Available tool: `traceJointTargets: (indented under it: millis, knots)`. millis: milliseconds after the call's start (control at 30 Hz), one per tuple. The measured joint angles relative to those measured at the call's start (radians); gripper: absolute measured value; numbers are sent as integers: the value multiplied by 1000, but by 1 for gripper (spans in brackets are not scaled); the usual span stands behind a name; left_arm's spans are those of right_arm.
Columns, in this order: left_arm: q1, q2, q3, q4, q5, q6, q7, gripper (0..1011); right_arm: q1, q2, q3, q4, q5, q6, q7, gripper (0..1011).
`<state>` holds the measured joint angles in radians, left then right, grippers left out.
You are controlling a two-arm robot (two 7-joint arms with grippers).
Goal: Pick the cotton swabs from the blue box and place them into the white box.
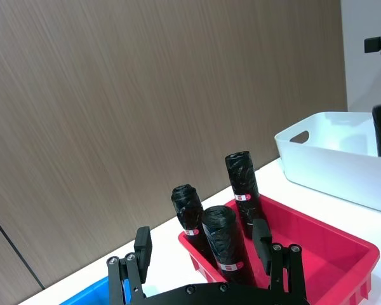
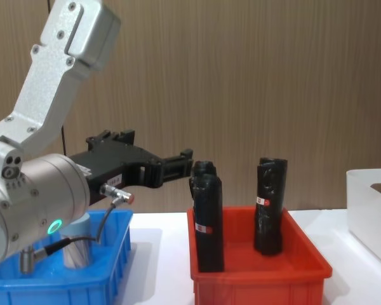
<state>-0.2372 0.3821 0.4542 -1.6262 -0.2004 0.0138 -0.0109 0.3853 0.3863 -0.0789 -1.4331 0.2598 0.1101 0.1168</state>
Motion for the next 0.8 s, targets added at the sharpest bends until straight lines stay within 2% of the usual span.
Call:
traceJointTargets:
  millis: [100, 167, 200, 300, 367, 433, 800]
  knots:
    - [0, 0, 0, 0, 0, 0, 0, 1004, -1, 1, 2, 5, 0, 0, -1, 726]
    - [0, 0, 0, 0, 0, 0, 0, 1004, -2, 3, 5, 7, 2, -1, -1, 841]
    - [0, 0, 0, 0, 0, 0, 0, 1004, -2, 3, 5, 7, 2, -1, -1, 841]
    - [0, 0, 0, 0, 0, 0, 0, 1004, -4, 4, 8, 8, 4, -3, -1, 942]
    - [0, 0, 0, 0, 0, 0, 0, 1004, -5, 4, 9, 8, 4, -4, -1, 973]
    - [0, 0, 0, 0, 0, 0, 0, 1004, -6, 5, 10, 8, 6, -4, -1, 1002]
    - [0, 0, 0, 0, 0, 0, 0, 1004, -8, 6, 13, 8, 11, -6, 0, 1002]
